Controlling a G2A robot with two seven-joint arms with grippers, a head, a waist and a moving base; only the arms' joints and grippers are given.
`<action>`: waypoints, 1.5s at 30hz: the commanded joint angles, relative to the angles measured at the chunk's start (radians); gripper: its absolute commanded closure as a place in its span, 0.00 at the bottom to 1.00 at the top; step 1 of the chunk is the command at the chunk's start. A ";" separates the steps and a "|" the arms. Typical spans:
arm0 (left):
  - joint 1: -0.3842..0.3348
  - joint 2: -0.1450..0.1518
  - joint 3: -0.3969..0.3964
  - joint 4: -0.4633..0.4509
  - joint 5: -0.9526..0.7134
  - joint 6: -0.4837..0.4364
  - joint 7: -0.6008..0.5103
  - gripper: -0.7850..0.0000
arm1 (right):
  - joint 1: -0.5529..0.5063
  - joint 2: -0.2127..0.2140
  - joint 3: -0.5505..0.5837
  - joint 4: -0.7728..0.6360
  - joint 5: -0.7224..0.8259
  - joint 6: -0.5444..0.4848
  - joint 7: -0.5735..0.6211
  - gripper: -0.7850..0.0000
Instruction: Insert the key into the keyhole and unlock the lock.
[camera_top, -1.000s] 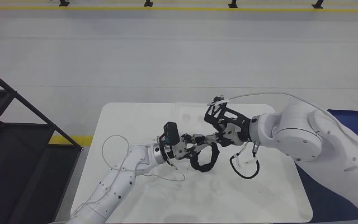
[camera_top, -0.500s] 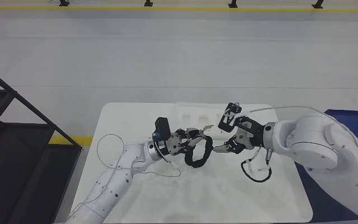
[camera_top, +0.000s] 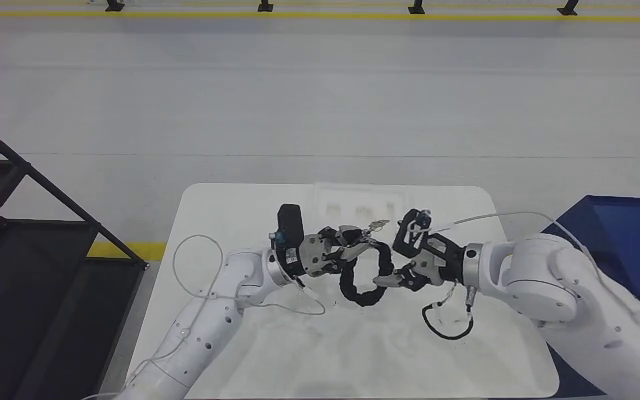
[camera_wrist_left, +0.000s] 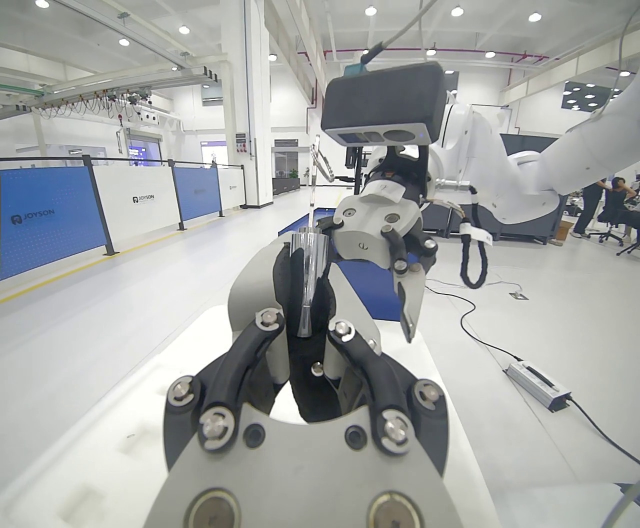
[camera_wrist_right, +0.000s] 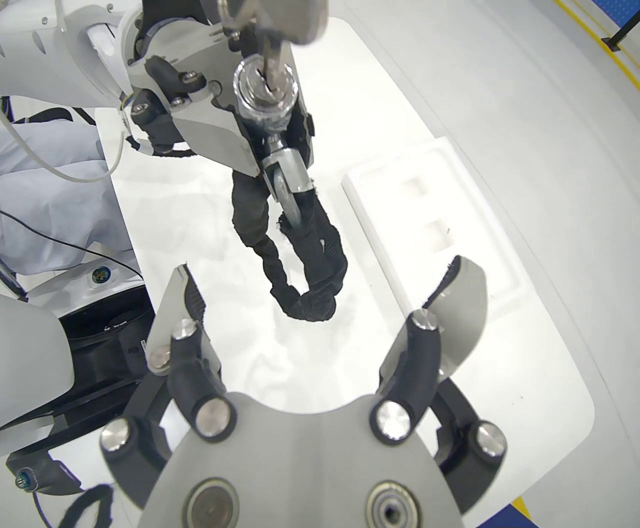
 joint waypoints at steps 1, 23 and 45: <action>-0.001 -0.001 0.003 0.001 -0.010 -0.006 0.000 1.00 | -0.007 -0.002 0.002 0.003 -0.002 -0.002 -0.024 1.00; -0.012 0.006 -0.050 0.056 0.099 0.045 -0.005 1.00 | -0.017 -0.020 0.001 -0.017 -0.092 0.060 0.159 1.00; -0.113 0.023 0.093 0.301 0.613 -0.009 0.012 0.90 | 0.110 -0.087 -0.192 0.127 -0.103 0.055 0.417 0.56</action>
